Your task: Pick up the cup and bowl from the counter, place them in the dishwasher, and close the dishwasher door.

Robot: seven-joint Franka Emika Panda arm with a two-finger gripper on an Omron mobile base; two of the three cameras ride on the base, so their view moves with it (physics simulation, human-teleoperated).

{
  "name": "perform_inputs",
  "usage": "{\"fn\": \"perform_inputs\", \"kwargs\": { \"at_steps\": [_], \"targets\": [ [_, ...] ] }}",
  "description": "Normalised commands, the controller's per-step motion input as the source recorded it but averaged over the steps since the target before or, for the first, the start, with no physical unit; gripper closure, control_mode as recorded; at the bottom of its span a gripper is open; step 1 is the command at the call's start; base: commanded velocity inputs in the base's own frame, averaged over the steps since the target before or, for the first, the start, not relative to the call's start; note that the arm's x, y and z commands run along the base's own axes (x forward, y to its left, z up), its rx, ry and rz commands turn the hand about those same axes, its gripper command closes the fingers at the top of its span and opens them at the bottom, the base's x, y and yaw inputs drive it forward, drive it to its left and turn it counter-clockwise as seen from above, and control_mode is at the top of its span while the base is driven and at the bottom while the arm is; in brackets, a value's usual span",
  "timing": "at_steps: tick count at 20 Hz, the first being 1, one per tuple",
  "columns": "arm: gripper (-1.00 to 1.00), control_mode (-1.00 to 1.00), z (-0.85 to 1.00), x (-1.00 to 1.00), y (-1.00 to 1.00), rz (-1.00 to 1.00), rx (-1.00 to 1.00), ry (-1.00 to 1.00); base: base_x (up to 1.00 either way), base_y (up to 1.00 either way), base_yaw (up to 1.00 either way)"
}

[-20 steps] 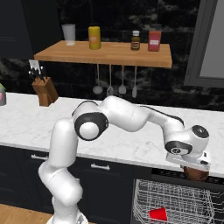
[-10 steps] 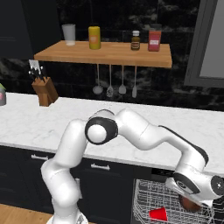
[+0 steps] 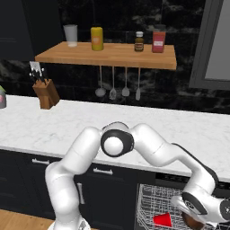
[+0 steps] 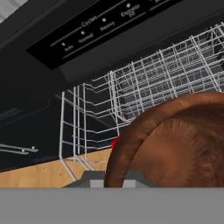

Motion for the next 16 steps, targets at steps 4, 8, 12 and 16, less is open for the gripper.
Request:
{"fn": "perform_inputs", "kwargs": {
  "at_steps": [4, 8, 12, 16],
  "targets": [
    [1.0, -1.0, -0.48, 0.03, 0.18, 0.0, 0.0, 0.0, 0.0, 0.0, 0.0],
    [1.0, -1.0, -0.11, 0.36, 0.11, 0.0, 0.0, 0.0, 0.0, 0.0, 0.0],
    [1.0, -1.0, -0.2, 0.53, 0.13, 0.0, 0.0, 0.0, 0.0, 0.0, 0.0],
    [1.0, -1.0, -0.72, 0.29, 0.15, -0.02, 0.0, 0.06, 0.0, 0.0, 0.0]
  ]
}}
